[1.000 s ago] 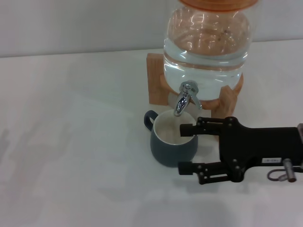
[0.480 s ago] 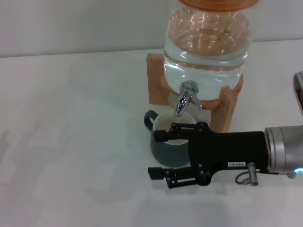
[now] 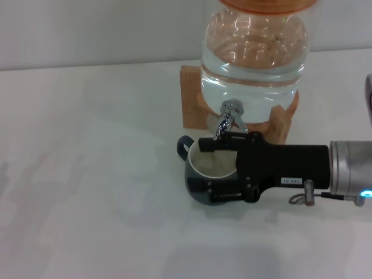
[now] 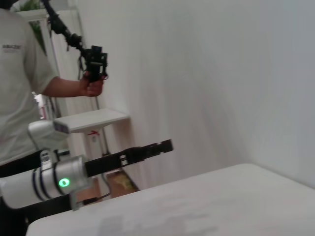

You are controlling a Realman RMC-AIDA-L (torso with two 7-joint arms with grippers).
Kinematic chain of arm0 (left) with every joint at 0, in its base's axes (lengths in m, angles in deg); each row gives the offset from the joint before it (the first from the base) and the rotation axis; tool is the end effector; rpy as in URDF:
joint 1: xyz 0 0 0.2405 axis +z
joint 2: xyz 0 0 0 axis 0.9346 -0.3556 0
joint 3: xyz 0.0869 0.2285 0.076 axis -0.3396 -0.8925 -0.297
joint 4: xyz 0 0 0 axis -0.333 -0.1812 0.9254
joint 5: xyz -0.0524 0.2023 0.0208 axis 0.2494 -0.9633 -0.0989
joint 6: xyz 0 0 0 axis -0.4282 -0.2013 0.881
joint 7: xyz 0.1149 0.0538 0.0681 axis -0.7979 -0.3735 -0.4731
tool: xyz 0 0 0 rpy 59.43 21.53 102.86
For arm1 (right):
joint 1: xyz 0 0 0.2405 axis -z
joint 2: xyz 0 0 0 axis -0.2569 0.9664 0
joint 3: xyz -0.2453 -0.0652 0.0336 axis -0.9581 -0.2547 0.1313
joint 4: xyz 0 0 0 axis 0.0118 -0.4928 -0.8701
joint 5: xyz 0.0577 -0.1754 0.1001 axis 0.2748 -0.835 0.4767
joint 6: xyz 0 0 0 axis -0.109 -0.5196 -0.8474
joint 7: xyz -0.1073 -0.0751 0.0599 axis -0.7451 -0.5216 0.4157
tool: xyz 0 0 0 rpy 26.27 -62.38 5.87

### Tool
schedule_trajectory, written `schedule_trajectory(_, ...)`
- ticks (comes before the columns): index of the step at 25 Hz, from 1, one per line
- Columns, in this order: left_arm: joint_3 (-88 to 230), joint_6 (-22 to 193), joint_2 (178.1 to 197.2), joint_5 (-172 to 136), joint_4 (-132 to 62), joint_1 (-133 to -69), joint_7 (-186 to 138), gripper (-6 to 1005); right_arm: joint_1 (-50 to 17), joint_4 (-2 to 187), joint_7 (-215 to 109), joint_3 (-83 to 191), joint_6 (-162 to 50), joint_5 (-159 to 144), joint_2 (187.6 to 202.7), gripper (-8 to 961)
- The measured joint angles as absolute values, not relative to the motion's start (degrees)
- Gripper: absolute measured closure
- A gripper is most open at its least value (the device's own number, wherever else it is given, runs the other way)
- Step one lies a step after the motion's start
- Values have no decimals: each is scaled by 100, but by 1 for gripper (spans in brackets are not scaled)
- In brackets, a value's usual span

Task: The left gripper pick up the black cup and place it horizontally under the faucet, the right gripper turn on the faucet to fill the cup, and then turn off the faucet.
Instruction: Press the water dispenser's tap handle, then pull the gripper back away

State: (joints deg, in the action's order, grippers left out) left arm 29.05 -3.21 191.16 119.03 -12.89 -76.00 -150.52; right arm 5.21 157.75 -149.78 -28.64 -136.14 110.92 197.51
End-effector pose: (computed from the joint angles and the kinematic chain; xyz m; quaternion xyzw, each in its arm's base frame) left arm -0.3710 0.2479 0.0598 -0.6846 -0.3049 -0.4300 0.5034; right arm 0.1883 0.2854 -0.0151 -0.9394 0.1242 0.2979 0.1160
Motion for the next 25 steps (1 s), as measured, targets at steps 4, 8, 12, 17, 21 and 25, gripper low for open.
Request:
schedule_trajectory(4, 2905, -321, 19113, 11902, -1289, -7602, -15052, 316, 531, 15778, -14940, -2707, -13616, 11093, 19746, 147)
schedule_trajectory(8, 2904, -321, 19111, 11902, -1289, -7603, -15052, 316, 574, 15778, -14936, -2620, -13637, 11092, 19740, 148)
schedule_trajectory(12, 2905, -321, 19111, 11902, -1289, -7602, -15052, 316, 594, 15779, -14935, -2589, -13677, 11057, 19733, 148)
schedule_trajectory(17, 2905, -315, 19111, 11902, -1289, -7619, -15052, 316, 596, 15778, -14935, -2523, -13710, 11015, 19726, 149)
schedule_trajectory(21, 2905, -297, 19111, 11902, -1289, -7627, -15052, 316, 610, 15760, -14935, -2402, -13729, 11006, 19724, 150)
schedule_trajectory(25, 2904, -281, 19111, 11902, -1289, -7631, -15052, 316, 626, 15728, -14948, -2278, -13735, 11005, 19724, 150)
